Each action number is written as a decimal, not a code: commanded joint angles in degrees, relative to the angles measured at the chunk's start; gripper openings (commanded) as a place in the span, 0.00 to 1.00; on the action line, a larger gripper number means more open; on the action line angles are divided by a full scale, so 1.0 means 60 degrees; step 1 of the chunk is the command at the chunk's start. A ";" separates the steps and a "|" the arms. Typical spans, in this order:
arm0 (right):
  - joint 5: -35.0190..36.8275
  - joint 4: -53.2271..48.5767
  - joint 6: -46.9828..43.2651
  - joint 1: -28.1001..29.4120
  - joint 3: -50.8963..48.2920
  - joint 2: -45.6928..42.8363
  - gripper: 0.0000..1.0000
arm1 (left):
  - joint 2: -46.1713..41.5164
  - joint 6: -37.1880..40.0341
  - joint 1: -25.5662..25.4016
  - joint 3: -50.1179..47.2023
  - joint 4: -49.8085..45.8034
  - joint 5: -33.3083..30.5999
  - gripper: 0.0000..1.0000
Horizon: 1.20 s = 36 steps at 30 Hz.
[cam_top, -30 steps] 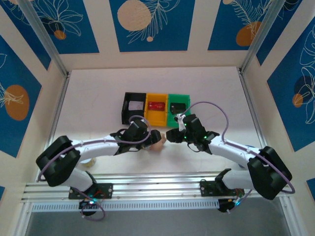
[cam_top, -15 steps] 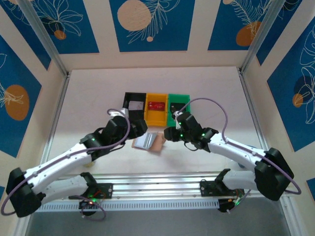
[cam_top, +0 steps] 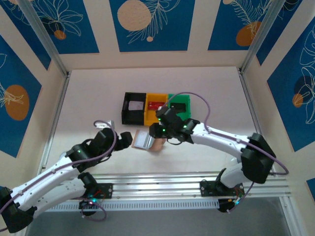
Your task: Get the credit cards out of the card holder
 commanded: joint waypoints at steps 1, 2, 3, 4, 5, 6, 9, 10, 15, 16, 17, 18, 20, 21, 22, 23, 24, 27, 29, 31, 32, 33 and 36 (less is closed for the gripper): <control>-0.0063 -0.0134 0.0373 0.0194 0.0473 0.0681 0.21 | -0.0115 -0.0108 0.0083 -0.0200 -0.0350 -0.0115 0.90; -0.0086 -0.0086 0.0388 0.0193 0.0513 0.0864 0.20 | -0.0115 -0.0122 0.0080 -0.0242 -0.0350 -0.0102 0.91; -0.0075 -0.0066 0.0428 0.0193 0.0544 0.1063 0.19 | -0.0127 -0.0137 0.0084 -0.0294 -0.0350 -0.0075 0.91; -0.0059 -0.0101 0.0447 0.0167 0.0559 0.1229 0.18 | -0.0131 -0.0137 0.0091 -0.0334 -0.0335 -0.0058 0.91; -0.0025 -0.0102 0.0469 0.0158 0.0535 0.1344 0.17 | -0.0129 -0.0148 0.0080 -0.0385 -0.0335 -0.0047 0.91; 0.0034 -0.0081 0.0474 0.0132 0.0464 0.1447 0.16 | -0.0144 -0.0163 0.0078 -0.0426 -0.0306 -0.0017 0.91; 0.0187 -0.0053 0.0607 0.0037 0.0061 0.1516 0.14 | -0.0130 -0.0181 0.0082 -0.0567 -0.0184 0.0085 0.91; 0.0212 -0.0016 0.0660 -0.0015 -0.0129 0.1476 0.14 | -0.0129 -0.0195 0.0083 -0.0620 -0.0128 0.0118 0.91; -0.0122 0.0459 0.0680 -0.0365 -0.1073 0.1399 0.14 | -0.0043 -0.0236 0.0084 -0.0785 0.0107 0.0220 0.92; -0.0157 0.0516 0.0654 -0.0437 -0.1223 0.1434 0.14 | -0.0016 -0.0240 0.0087 -0.0827 0.0179 0.0270 0.92; -0.0212 0.0605 0.0616 -0.0499 -0.1362 0.1460 0.13 | 0.0013 -0.0260 0.0090 -0.0852 0.0248 0.0313 0.91; -0.0271 0.0710 0.0594 -0.0556 -0.1501 0.1490 0.14 | 0.0052 -0.0298 0.0080 -0.0889 0.0325 0.0351 0.92; -0.0378 0.0973 0.0578 -0.0692 -0.1805 0.1558 0.13 | 0.0147 -0.0341 0.0085 -0.0915 0.0478 0.0427 0.92; -0.0421 0.1105 0.0557 -0.0759 -0.1937 0.1603 0.13 | 0.0203 -0.0360 0.0085 -0.0934 0.0555 0.0456 0.92; -0.0489 0.1227 0.0521 -0.0820 -0.2033 0.1632 0.13 | 0.0256 -0.0385 0.0078 -0.0933 0.0610 0.0472 0.91; -0.0552 0.1389 0.0466 -0.0870 -0.2137 0.1652 0.13 | 0.0315 -0.0414 0.0078 -0.0908 0.0712 0.0500 0.92; -0.0581 0.1482 0.0423 -0.0914 -0.2186 0.1697 0.13 | 0.0386 -0.0443 0.0078 -0.0915 0.0839 0.0543 0.92; -0.0562 0.1544 0.0254 -0.1045 -0.2180 0.1800 0.13 | 0.0644 -0.0543 0.0078 -0.0888 0.1388 0.0795 0.92; -0.0583 0.1638 0.0152 -0.1130 -0.2219 0.1830 0.13 | 0.0863 -0.0618 0.0079 -0.0896 0.1928 0.1017 0.89; -0.0614 0.1735 0.0051 -0.1243 -0.2274 0.1839 0.13 | 0.1162 -0.0640 0.0081 -0.0923 0.2598 0.1320 0.85; -0.0635 0.1736 0.0009 -0.1290 -0.2282 0.1849 0.13 | 0.1319 -0.0651 0.0091 -0.0923 0.2830 0.1388 0.85; -0.0668 0.1749 -0.0064 -0.1348 -0.2296 0.1851 0.12 | 0.1523 -0.0649 0.0078 -0.0887 0.3070 0.1462 0.83; -0.0729 0.1784 -0.0365 -0.1445 -0.2339 0.1810 0.12 | 0.2281 -0.0509 0.0078 -0.0719 0.3478 0.1593 0.83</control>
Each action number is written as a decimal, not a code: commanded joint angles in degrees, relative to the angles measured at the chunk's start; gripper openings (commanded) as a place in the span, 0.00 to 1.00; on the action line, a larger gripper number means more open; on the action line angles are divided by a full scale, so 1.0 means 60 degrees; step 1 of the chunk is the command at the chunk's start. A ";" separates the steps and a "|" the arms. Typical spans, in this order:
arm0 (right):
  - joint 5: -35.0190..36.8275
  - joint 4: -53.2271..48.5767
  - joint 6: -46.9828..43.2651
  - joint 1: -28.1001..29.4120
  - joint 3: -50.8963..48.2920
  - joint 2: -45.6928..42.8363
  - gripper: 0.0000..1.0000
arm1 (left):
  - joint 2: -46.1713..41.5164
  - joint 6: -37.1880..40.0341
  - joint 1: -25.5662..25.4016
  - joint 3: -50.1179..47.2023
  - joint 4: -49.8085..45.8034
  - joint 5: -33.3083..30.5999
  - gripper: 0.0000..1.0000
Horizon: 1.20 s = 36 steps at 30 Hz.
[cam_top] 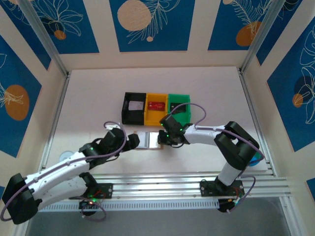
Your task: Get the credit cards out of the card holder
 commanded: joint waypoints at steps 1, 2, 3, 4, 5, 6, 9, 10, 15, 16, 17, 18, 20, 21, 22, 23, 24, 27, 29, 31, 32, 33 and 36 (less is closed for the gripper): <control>-0.0064 -0.0239 -0.0559 -0.0138 -0.0254 0.0168 0.12 | 0.0803 0.0128 0.0078 0.0247 0.0945 0.0463 0.82; -0.0064 -0.0262 -0.0687 -0.0145 -0.0254 0.0141 0.12 | 0.1052 0.0233 0.0078 0.0365 0.0952 0.0513 0.81; -0.0050 -0.0304 -0.0808 -0.0138 -0.0252 0.0107 0.11 | 0.1325 0.0330 0.0087 0.0510 0.0935 0.0547 0.81; -0.0037 -0.0325 -0.0908 -0.0152 -0.0265 0.0079 0.11 | 0.1527 0.0400 0.0100 0.0625 0.0906 0.0548 0.80; -0.0049 -0.0344 -0.0999 -0.0164 -0.0282 0.0047 0.11 | 0.1728 0.0512 0.0102 0.0738 0.0898 0.0563 0.78; -0.0089 -0.0373 -0.1081 -0.0180 -0.0297 0.0046 0.10 | 0.1897 0.0633 0.0107 0.0820 0.0879 0.0552 0.77; -0.0223 -0.0465 -0.1244 -0.0243 -0.0283 0.0046 0.10 | 0.2260 0.0832 0.0180 0.0945 0.0888 0.0518 0.71; -0.0261 -0.0469 -0.1276 -0.0255 -0.0283 0.0059 0.10 | 0.2355 0.0874 0.0207 0.0959 0.0935 0.0540 0.70; -0.0501 -0.0356 -0.1375 -0.0383 -0.0323 0.0061 0.08 | 0.3046 0.1112 0.0355 0.1166 0.1302 0.0915 0.63; -0.0569 -0.0281 -0.1380 -0.0413 -0.0362 0.0075 0.08 | 0.3182 0.1113 0.0369 0.1192 0.1389 0.1003 0.62; -0.0622 -0.0246 -0.1366 -0.0442 -0.0388 0.0072 0.08 | 0.3342 0.1120 0.0385 0.1215 0.1505 0.1129 0.62; -0.0688 -0.0195 -0.1366 -0.0481 -0.0422 0.0074 0.08 | 0.3496 0.1137 0.0392 0.1235 0.1619 0.1233 0.60; -0.0883 -0.0168 -0.1349 -0.0558 -0.0434 0.0067 0.08 | 0.3705 0.1167 0.0404 0.1274 0.1714 0.1324 0.59; -0.0980 -0.0161 -0.1364 -0.0591 -0.0435 0.0055 0.08 | 0.3813 0.1171 0.0418 0.1294 0.1741 0.1346 0.58; -0.1019 -0.0162 -0.1387 -0.0605 -0.0433 0.0040 0.08 | 0.3896 0.1171 0.0430 0.1309 0.1786 0.1388 0.57; -0.1031 -0.0166 -0.1426 -0.0607 -0.0442 0.0003 0.08 | 0.3995 0.1207 0.0456 0.1346 0.1831 0.1440 0.57; -0.1031 -0.0181 -0.1453 -0.0607 -0.0422 -0.0024 0.08 | 0.4098 0.1249 0.0458 0.1389 0.1845 0.1482 0.56; -0.1046 -0.0205 -0.1497 -0.0622 -0.0414 -0.0105 0.08 | 0.4468 0.1395 0.0503 0.1522 0.1873 0.1557 0.54; -0.1057 -0.0211 -0.1512 -0.0632 -0.0405 -0.0128 0.08 | 0.4667 0.1516 0.0546 0.1567 0.1901 0.1596 0.54; -0.1082 -0.0212 -0.1538 -0.0650 -0.0400 -0.0131 0.08 | 0.4818 0.1645 0.0628 0.1588 0.1966 0.1625 0.53; -0.1101 -0.0212 -0.1553 -0.0660 -0.0397 -0.0132 0.08 | 0.4898 0.1694 0.0678 0.1624 0.1921 0.1647 0.53; -0.1118 -0.0214 -0.1556 -0.0665 -0.0398 -0.0139 0.08 | 0.4960 0.1738 0.0728 0.1661 0.1855 0.1661 0.52; -0.1134 -0.0240 -0.1571 -0.0695 -0.0374 -0.0152 0.08 | 0.4993 0.1877 0.0795 0.1690 0.1726 0.1576 0.51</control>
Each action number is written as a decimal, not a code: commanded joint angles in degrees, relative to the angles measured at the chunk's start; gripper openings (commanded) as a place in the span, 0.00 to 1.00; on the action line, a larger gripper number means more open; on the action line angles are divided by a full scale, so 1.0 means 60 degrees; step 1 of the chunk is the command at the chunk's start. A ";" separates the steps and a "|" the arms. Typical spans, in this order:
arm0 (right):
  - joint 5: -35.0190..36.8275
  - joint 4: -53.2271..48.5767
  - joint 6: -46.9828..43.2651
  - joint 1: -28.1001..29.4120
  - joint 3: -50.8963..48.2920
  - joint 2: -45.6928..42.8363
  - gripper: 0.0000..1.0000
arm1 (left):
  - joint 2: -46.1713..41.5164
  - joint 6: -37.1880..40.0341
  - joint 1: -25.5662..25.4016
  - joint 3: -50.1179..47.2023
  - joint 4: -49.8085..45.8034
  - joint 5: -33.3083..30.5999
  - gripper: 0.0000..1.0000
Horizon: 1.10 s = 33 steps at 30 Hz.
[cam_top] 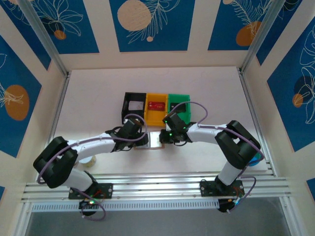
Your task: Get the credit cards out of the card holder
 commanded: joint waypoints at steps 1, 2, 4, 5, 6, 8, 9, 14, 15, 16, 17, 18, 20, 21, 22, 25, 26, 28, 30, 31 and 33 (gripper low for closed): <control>-0.0099 -0.0537 -0.0170 -0.0094 -0.0185 -0.0128 0.08 | 0.0028 0.0389 0.0145 0.0300 -0.0179 0.0021 0.51; -0.0114 -0.0533 -0.0172 -0.0097 -0.0184 -0.0135 0.08 | -0.0030 0.0466 0.0159 0.0322 -0.0296 -0.0094 0.51; -0.0141 -0.0544 -0.0168 -0.0112 -0.0184 -0.0127 0.08 | -0.0150 0.0534 0.0158 0.0267 -0.0381 -0.0262 0.51; -0.0157 -0.0519 -0.0171 -0.0129 -0.0170 -0.0134 0.08 | -0.0174 0.0546 0.0176 0.0229 -0.0308 -0.0219 0.51; -0.0171 -0.0518 -0.0172 -0.0123 -0.0174 -0.0128 0.08 | -0.0174 0.0560 0.0189 0.0211 -0.0232 -0.0139 0.51; -0.0187 -0.0528 -0.0172 -0.0129 -0.0154 -0.0113 0.08 | -0.0096 0.0514 0.0187 0.0213 -0.0112 0.0038 0.51; -0.0200 -0.0518 -0.0183 -0.0126 -0.0161 -0.0122 0.08 | -0.0033 0.0471 0.0187 0.0197 -0.0022 0.0138 0.51; -0.0202 -0.0519 -0.0187 -0.0127 -0.0168 -0.0154 0.08 | 0.0198 0.0388 0.0188 0.0219 0.0078 0.0227 0.51; -0.0209 -0.0519 -0.0187 -0.0127 -0.0177 -0.0156 0.07 | 0.0234 0.0388 0.0187 0.0234 0.0076 0.0227 0.51; -0.0220 -0.0509 -0.0187 -0.0127 -0.0174 -0.0168 0.07 | 0.0256 0.0388 0.0187 0.0252 0.0059 0.0227 0.51; -0.0231 -0.0508 -0.0187 -0.0127 -0.0185 -0.0171 0.07 | 0.0281 0.0388 0.0187 0.0256 0.0057 0.0245 0.51; -0.0231 -0.0506 -0.0187 -0.0127 -0.0178 -0.0185 0.07 | 0.0304 0.0388 0.0195 0.0282 0.0057 0.0262 0.51; -0.0231 -0.0507 -0.0187 -0.0138 -0.0174 -0.0203 0.07 | 0.0360 0.0402 0.0187 0.0321 -0.0018 0.0230 0.51; -0.0229 -0.0504 -0.0187 -0.0149 -0.0189 -0.0202 0.07 | 0.0374 0.0416 0.0190 0.0350 -0.0078 0.0188 0.51; -0.0230 -0.0504 -0.0200 -0.0142 -0.0191 -0.0215 0.07 | 0.0396 0.0432 0.0189 0.0373 -0.0128 0.0142 0.51; -0.0230 -0.0506 -0.0201 -0.0142 -0.0196 -0.0251 0.07 | 0.0475 0.0472 0.0198 0.0416 -0.0303 0.0011 0.50; -0.0244 -0.0503 -0.0201 -0.0141 -0.0207 -0.0270 0.07 | 0.0497 0.0487 0.0188 0.0417 -0.0348 -0.0007 0.50; -0.0246 -0.0491 -0.0201 -0.0141 -0.0207 -0.0262 0.07 | 0.0529 0.0502 0.0187 0.0431 -0.0385 -0.0019 0.49; -0.0259 -0.0489 -0.0201 -0.0156 -0.0189 -0.0245 0.07 | 0.0543 0.0518 0.0187 0.0434 -0.0411 -0.0035 0.49; -0.0260 -0.0489 -0.0201 -0.0156 -0.0189 -0.0231 0.07 | 0.0543 0.0529 0.0188 0.0445 -0.0399 -0.0035 0.49; -0.0267 -0.0489 -0.0201 -0.0156 -0.0177 -0.0230 0.07 | 0.0522 0.0570 0.0187 0.0500 -0.0486 -0.0059 0.49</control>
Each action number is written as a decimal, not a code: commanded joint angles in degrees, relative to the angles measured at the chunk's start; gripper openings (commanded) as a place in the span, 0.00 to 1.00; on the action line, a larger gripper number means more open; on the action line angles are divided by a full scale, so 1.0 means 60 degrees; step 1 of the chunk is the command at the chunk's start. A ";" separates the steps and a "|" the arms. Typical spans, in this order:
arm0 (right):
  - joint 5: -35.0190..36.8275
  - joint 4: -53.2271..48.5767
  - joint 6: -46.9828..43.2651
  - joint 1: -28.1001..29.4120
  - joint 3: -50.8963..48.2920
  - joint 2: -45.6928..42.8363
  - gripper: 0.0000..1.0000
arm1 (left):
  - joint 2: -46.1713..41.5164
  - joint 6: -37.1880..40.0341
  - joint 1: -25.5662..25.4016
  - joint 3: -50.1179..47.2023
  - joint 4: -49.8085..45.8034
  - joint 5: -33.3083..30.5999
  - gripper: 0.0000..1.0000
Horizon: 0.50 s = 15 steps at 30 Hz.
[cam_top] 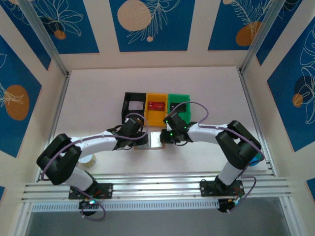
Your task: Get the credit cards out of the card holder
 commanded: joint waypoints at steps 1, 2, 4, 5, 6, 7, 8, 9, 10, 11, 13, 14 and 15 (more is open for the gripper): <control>-0.0129 -0.0423 -0.0132 -0.0050 -0.0135 -0.0171 0.07 | 0.0106 0.0318 0.0093 0.0281 -0.0446 -0.0182 0.49; -0.0129 -0.0424 -0.0132 -0.0050 -0.0145 -0.0178 0.07 | 0.0074 0.0372 0.0093 0.0308 -0.0515 -0.0239 0.49; -0.0114 -0.0423 -0.0146 -0.0050 -0.0144 -0.0174 0.07 | -0.0039 0.0451 0.0092 0.0338 -0.0661 -0.0403 0.49; -0.0121 -0.0423 -0.0146 -0.0065 -0.0155 -0.0176 0.07 | -0.0107 0.0508 0.0089 0.0342 -0.0755 -0.0501 0.49; -0.0129 -0.0423 -0.0135 -0.0065 -0.0161 -0.0178 0.07 | -0.0166 0.0526 0.0095 0.0341 -0.0798 -0.0579 0.49; -0.0129 -0.0417 -0.0132 -0.0067 -0.0159 -0.0171 0.07 | -0.0205 0.0540 0.0081 0.0316 -0.0796 -0.0597 0.49; -0.0137 -0.0400 -0.0125 -0.0065 -0.0156 -0.0172 0.07 | -0.0219 0.0554 0.0079 0.0303 -0.0793 -0.0586 0.49; -0.0144 -0.0402 -0.0125 -0.0065 -0.0155 -0.0173 0.07 | -0.0212 0.0536 0.0091 0.0297 -0.0769 -0.0547 0.49; -0.0157 -0.0395 -0.0132 -0.0072 -0.0156 -0.0165 0.07 | -0.0185 0.0520 0.0081 0.0286 -0.0758 -0.0506 0.49; -0.0158 -0.0396 -0.0132 -0.0069 -0.0149 -0.0164 0.07 | -0.0151 0.0496 0.0089 0.0270 -0.0709 -0.0451 0.49; -0.0158 -0.0402 -0.0132 -0.0065 -0.0160 -0.0168 0.07 | -0.0118 0.0417 0.0078 0.0214 -0.0555 -0.0347 0.48; -0.0158 -0.0394 -0.0136 -0.0065 -0.0163 -0.0159 0.07 | -0.0096 0.0367 0.0079 0.0188 -0.0474 -0.0291 0.48; -0.0155 -0.0382 -0.0132 -0.0065 -0.0151 -0.0149 0.07 | -0.0089 0.0321 0.0078 0.0171 -0.0406 -0.0245 0.48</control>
